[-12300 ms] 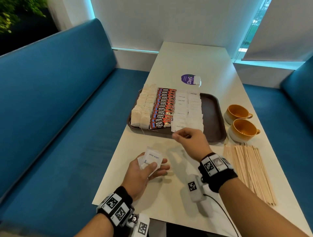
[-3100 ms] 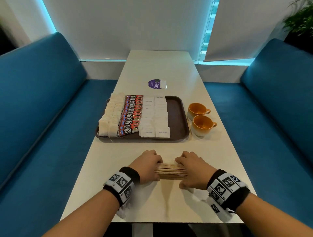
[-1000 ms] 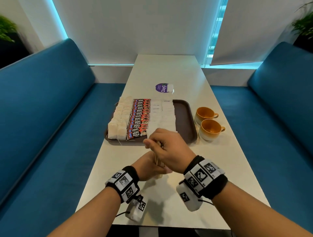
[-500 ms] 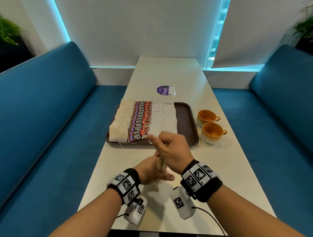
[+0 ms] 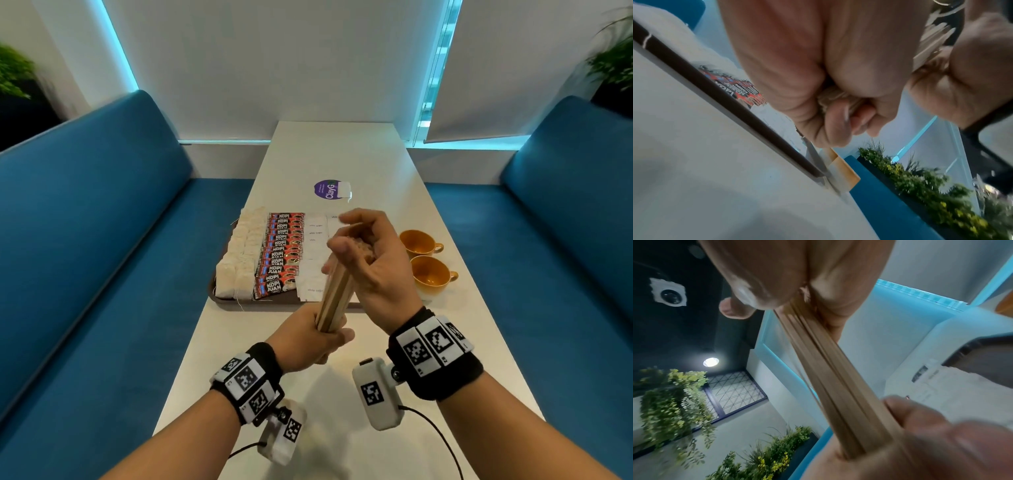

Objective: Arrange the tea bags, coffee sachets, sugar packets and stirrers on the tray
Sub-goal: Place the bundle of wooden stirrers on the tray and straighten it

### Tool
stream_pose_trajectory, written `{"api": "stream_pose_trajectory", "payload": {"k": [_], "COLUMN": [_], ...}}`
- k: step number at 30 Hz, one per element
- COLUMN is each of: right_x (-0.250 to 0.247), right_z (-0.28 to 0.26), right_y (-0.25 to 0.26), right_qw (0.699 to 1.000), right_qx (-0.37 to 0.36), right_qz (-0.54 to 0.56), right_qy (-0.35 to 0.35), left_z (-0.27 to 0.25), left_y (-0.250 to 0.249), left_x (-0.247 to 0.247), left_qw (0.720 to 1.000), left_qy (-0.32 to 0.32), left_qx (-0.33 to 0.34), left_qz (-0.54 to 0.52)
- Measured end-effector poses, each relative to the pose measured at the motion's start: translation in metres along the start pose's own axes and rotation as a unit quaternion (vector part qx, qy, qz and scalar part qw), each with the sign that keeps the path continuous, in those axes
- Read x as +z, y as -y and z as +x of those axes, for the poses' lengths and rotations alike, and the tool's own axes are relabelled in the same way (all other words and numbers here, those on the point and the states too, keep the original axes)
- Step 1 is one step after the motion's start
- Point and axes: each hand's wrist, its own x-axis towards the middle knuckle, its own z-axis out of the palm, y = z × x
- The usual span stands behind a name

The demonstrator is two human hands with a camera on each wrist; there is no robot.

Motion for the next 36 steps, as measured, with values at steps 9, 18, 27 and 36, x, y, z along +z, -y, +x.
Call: {"api": "stream_pose_trajectory", "payload": {"k": [9, 18, 27, 36], "right_x": [-0.003, -0.007, -0.069, -0.073], "right_z": [0.0, 0.052, 0.161, 0.203], "right_y": [-0.065, -0.096, -0.144, -0.17], "right_qw": [0.973, 0.95, 0.89, 0.782], "right_qx": [0.227, 0.3, 0.36, 0.391], "right_qz": [-0.042, -0.042, -0.264, -0.484], "right_qy": [0.016, -0.072, -0.09, 0.042], "left_z": [0.028, 0.053, 0.053, 0.057], "left_y": [-0.031, -0.029, -0.001, 0.023], "left_x": [0.01, -0.021, -0.076, -0.091], "left_qw": [0.998, 0.981, 0.916, 0.922], "left_qy": [-0.061, -0.015, -0.094, -0.112], "left_qx": [-0.021, -0.022, -0.027, -0.024], "left_qz": [0.014, 0.193, 0.388, 0.371]}}
